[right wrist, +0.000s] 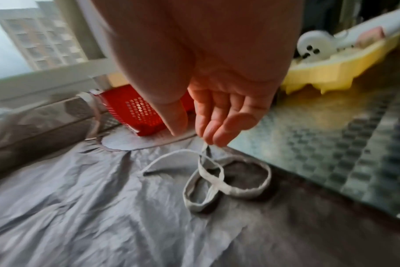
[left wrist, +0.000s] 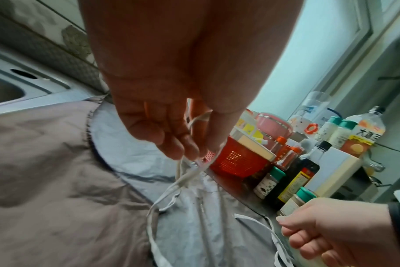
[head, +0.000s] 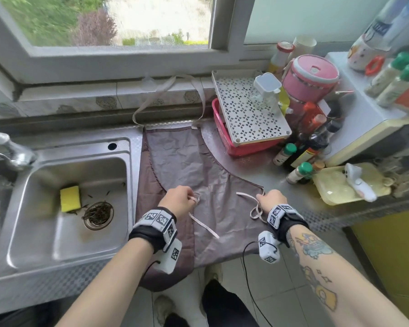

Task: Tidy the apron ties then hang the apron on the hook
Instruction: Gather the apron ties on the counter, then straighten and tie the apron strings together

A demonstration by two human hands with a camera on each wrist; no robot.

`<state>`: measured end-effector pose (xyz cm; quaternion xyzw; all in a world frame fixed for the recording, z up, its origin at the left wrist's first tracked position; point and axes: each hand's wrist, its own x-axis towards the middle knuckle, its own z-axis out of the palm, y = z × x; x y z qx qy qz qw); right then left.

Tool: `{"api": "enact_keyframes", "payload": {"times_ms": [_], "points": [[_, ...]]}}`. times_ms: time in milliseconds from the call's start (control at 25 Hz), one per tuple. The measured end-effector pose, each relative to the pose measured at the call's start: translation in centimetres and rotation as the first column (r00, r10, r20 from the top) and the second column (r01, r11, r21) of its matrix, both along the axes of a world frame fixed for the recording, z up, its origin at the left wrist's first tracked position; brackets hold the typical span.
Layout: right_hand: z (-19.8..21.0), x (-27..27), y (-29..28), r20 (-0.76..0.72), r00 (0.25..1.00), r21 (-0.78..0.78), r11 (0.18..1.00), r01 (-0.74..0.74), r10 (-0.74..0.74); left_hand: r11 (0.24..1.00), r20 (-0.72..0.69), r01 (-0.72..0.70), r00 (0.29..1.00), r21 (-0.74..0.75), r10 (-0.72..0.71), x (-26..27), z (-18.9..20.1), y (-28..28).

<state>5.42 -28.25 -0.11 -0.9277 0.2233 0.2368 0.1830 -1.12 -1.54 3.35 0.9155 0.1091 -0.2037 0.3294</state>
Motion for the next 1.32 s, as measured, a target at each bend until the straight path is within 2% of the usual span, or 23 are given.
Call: {"api": "enact_keyframes", "payload": {"times_ms": [120,200,360,440,520,560,680,800,880,920,960,1000,1040,1080,1120,1160,1200,1320], "points": [[-2.0,1.6,0.3,0.021,0.989,0.046,0.988,0.147,-0.148,0.998,-0.013,-0.03,0.999,-0.059,0.029,-0.7,-1.0,0.9],[-2.4,2.2,0.7,0.029,0.987,0.067,0.986,0.156,-0.158,0.991,-0.021,-0.064,0.998,-0.119,0.062,-1.1,-1.2,1.1],[-2.1,2.0,1.7,0.046,0.989,0.109,0.985,0.137,-0.143,0.883,-0.063,-0.28,0.959,-0.377,0.277,-0.9,-2.0,0.9],[-1.5,1.5,2.3,0.069,0.983,0.222,0.963,0.153,-0.172,0.854,-0.024,-0.315,0.942,-0.414,0.336,-0.6,-2.0,0.6],[-0.9,0.6,3.1,0.026,0.962,0.427,0.874,0.234,-0.27,0.842,0.013,-0.316,0.934,-0.436,0.357,-0.4,-1.7,0.0],[-0.4,0.1,3.7,0.002,0.962,0.477,0.846,0.239,-0.273,0.821,0.009,-0.323,0.929,-0.47,0.37,-0.3,-1.5,-0.5],[1.4,-1.4,6.2,0.002,0.995,0.512,0.855,0.082,-0.097,0.735,-0.053,-0.347,0.918,-0.582,0.392,-0.6,-0.2,-1.7],[3.5,-3.5,8.8,-0.023,0.999,0.616,0.787,-0.022,0.046,0.689,-0.121,-0.372,0.915,-0.622,0.384,-1.6,0.9,-2.3],[4.1,-5.0,10.0,0.004,0.977,0.649,0.743,-0.165,0.214,0.658,-0.183,-0.398,0.91,-0.639,0.373,-2.1,1.6,-2.7],[4.2,-5.8,10.4,0.048,0.952,0.657,0.708,-0.259,0.303,0.591,-0.249,-0.437,0.893,-0.678,0.376,-2.3,1.9,-2.9],[4.5,-6.7,10.9,0.091,0.924,0.669,0.664,-0.333,0.371,0.479,-0.34,-0.501,0.858,-0.721,0.386,-2.8,2.4,-3.0],[4.8,-7.6,11.3,0.128,0.898,0.676,0.626,-0.389,0.42,0.333,-0.443,-0.574,0.805,-0.748,0.394,-3.4,2.9,-2.9],[5.0,-8.2,11.7,0.129,0.892,0.687,0.61,-0.395,0.433,0.168,-0.541,-0.635,0.746,-0.754,0.389,-3.9,3.3,-2.8],[5.2,-8.8,12.1,0.102,0.906,0.716,0.602,-0.354,0.411,0.007,-0.623,-0.674,0.686,-0.738,0.376,-4.5,3.6,-2.4],[5.1,-9.3,12.2,0.05,0.931,0.773,0.575,-0.266,0.363,-0.123,-0.678,-0.689,0.638,-0.714,0.364,-5.0,3.7,-2.1],[4.8,-9.8,12.3,-0.01,0.959,0.853,0.503,-0.14,0.284,-0.193,-0.705,-0.691,0.611,-0.697,0.36,-5.4,3.6,-1.8],[4.5,-10.3,12.3,-0.057,0.977,0.907,0.42,-0.036,0.207,-0.218,-0.713,-0.69,0.597,-0.69,0.367,-5.7,3.5,-1.5],[4.4,-11.2,12.0,-0.124,0.982,0.952,0.296,0.078,0.141,-0.219,-0.705,-0.686,0.587,-0.694,0.398,-6.3,3.5,-1.2]]}}
